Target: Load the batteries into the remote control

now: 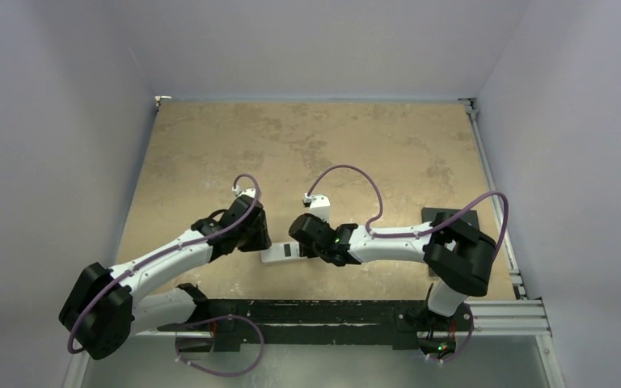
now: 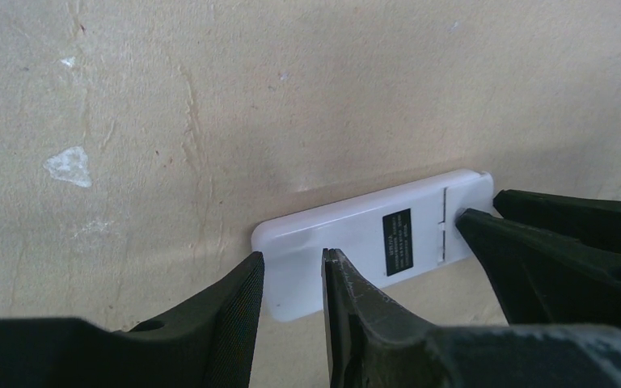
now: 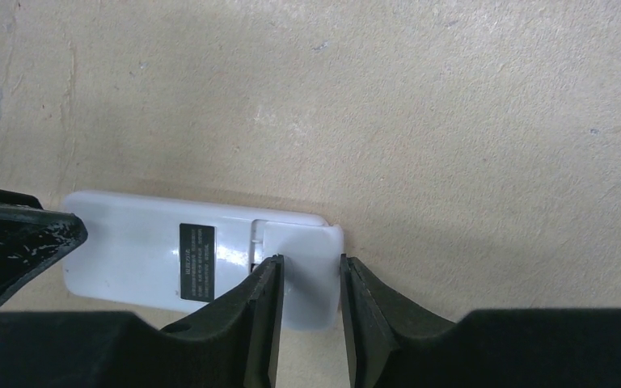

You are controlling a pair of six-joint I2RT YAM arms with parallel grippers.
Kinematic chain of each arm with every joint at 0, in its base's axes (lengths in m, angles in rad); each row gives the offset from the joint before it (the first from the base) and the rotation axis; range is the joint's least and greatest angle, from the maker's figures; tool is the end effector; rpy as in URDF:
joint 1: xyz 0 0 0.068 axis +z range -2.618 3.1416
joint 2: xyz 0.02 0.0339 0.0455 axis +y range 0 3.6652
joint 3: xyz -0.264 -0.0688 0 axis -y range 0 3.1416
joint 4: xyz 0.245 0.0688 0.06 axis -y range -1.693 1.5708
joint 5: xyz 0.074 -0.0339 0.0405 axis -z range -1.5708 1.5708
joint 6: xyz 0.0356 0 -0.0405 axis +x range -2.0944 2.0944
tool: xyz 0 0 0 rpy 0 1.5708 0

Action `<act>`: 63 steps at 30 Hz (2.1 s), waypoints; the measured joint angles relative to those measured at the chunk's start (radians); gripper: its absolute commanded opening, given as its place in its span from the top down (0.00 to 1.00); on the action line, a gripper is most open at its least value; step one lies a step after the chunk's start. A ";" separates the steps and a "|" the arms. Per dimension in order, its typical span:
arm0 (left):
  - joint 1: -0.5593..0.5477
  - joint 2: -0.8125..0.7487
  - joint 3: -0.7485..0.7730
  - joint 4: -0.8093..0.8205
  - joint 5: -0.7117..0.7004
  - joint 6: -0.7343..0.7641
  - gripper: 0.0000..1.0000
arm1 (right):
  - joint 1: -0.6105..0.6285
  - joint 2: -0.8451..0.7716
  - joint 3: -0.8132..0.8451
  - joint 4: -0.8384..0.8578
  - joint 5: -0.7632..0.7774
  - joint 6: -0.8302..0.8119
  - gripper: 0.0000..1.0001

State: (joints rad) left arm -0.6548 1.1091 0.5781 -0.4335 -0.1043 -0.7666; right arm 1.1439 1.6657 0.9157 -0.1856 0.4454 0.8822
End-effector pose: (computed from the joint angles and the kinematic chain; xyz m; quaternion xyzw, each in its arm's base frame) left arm 0.1660 -0.1228 0.1876 -0.0688 0.9507 -0.1568 0.2584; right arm 0.1498 0.2923 0.1678 -0.0525 0.9276 0.1474 0.3392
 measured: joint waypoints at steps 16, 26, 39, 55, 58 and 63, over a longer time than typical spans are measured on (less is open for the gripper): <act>0.000 0.017 -0.049 0.016 0.011 -0.002 0.66 | -0.005 0.000 -0.004 0.012 -0.018 0.000 0.64; 0.000 0.026 -0.067 0.051 0.031 -0.009 0.66 | -0.006 0.000 -0.006 0.023 -0.021 -0.002 0.66; 0.003 0.032 -0.068 0.060 0.035 -0.008 0.67 | -0.007 -0.010 -0.024 0.044 -0.029 -0.013 0.68; 0.005 0.033 -0.068 0.063 0.037 -0.008 0.67 | 0.027 0.006 0.002 0.011 0.019 -0.024 0.67; 0.006 0.034 -0.068 0.063 0.039 -0.008 0.67 | 0.037 0.024 0.028 -0.020 0.040 -0.030 0.67; 0.007 0.039 -0.068 0.066 0.041 -0.008 0.67 | 0.058 0.068 0.090 -0.080 0.069 -0.040 0.66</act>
State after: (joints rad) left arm -0.6479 1.1481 0.5102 -0.3672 -0.0631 -0.7746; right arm 1.2015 1.7336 1.0061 -0.2653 0.5148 0.8421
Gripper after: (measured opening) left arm 0.335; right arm 0.330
